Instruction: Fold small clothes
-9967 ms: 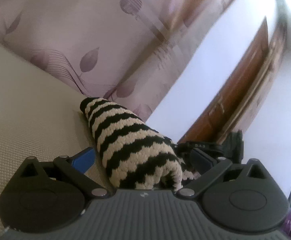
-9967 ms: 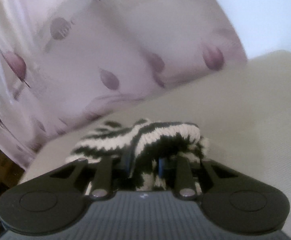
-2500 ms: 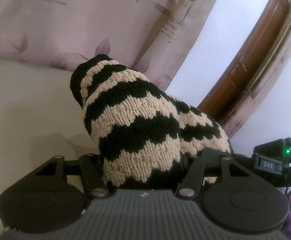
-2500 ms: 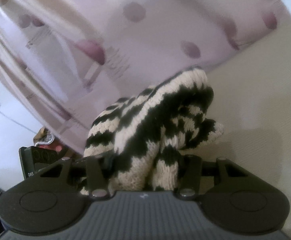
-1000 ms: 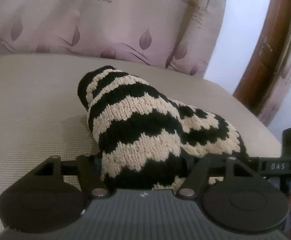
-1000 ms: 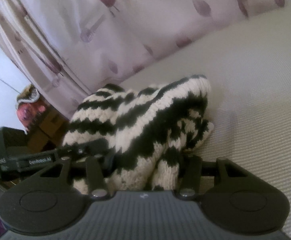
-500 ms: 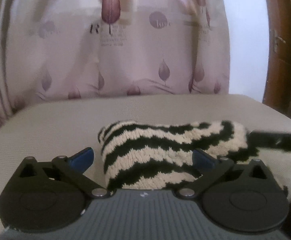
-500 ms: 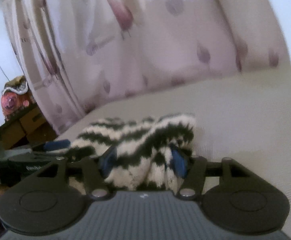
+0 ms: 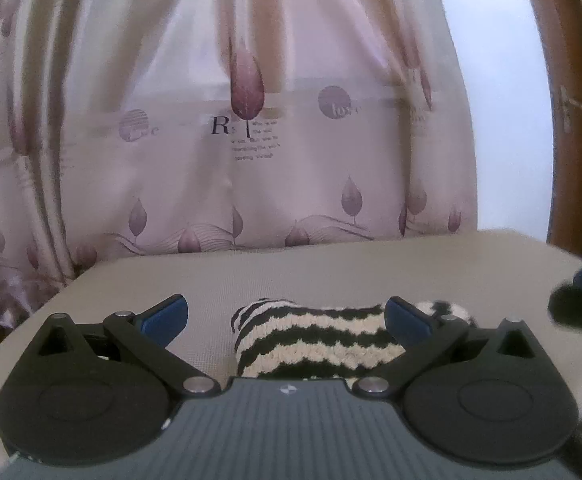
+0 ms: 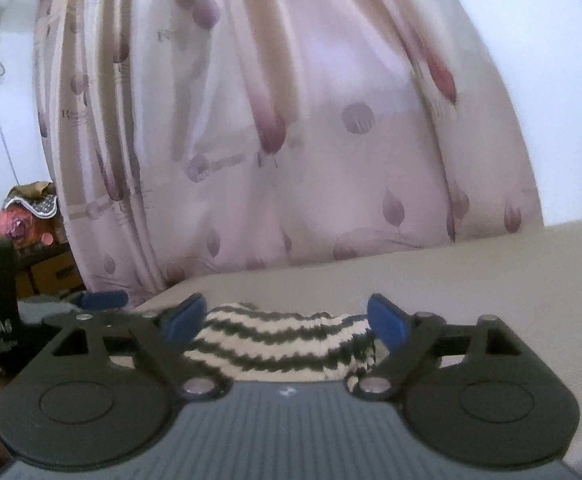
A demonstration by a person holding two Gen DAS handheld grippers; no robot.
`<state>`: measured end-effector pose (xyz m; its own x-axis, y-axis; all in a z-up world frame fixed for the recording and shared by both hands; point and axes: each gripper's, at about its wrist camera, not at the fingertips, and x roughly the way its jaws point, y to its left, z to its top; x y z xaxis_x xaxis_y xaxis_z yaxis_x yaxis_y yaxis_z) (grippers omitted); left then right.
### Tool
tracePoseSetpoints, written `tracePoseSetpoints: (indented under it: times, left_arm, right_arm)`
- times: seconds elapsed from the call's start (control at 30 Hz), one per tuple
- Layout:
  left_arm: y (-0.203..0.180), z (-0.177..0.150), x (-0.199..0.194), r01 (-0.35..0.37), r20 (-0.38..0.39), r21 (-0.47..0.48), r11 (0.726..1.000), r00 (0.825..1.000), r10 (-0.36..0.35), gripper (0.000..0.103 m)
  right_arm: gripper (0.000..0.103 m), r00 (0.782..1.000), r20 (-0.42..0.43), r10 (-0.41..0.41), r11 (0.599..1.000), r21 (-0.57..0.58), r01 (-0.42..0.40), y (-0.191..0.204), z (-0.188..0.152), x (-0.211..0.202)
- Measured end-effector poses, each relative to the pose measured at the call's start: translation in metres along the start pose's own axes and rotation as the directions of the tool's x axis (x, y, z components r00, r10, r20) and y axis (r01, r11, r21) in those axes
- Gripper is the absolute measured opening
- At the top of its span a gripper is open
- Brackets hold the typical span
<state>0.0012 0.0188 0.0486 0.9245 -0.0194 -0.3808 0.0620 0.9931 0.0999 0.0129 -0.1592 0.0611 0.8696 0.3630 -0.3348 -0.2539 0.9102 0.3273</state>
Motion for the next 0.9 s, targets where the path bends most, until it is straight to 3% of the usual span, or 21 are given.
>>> tracePoseSetpoints:
  times: [0.13, 0.23, 0.63, 0.9]
  left_arm:
    - [0.004, 0.006, -0.009, -0.019, 0.030, -0.095, 0.995, 0.999, 0.022, 0.103]
    - [0.010, 0.009, -0.016, 0.020, 0.045, -0.141, 0.990, 0.999, -0.014, 0.103]
    - [0.002, 0.015, -0.028, 0.040, 0.067, -0.021, 0.999, 0.997, -0.038, 0.103]
    - [0.012, 0.016, -0.024, 0.040, 0.045, -0.079, 0.996, 0.998, -0.036, 0.103]
  right_arm:
    - [0.090, 0.999, 0.022, -0.043, 0.999, -0.028, 0.044, 0.010, -0.002, -0.010]
    - [0.091, 0.998, 0.027, -0.065, 0.998, -0.021, 0.065, 0.013, -0.003, -0.014]
    - [0.092, 0.999, 0.023, -0.045, 0.998, -0.044, 0.046, 0.021, -0.004, -0.019]
    - [0.093, 0.999, 0.009, -0.047, 0.998, -0.033, 0.048, 0.018, -0.006, -0.021]
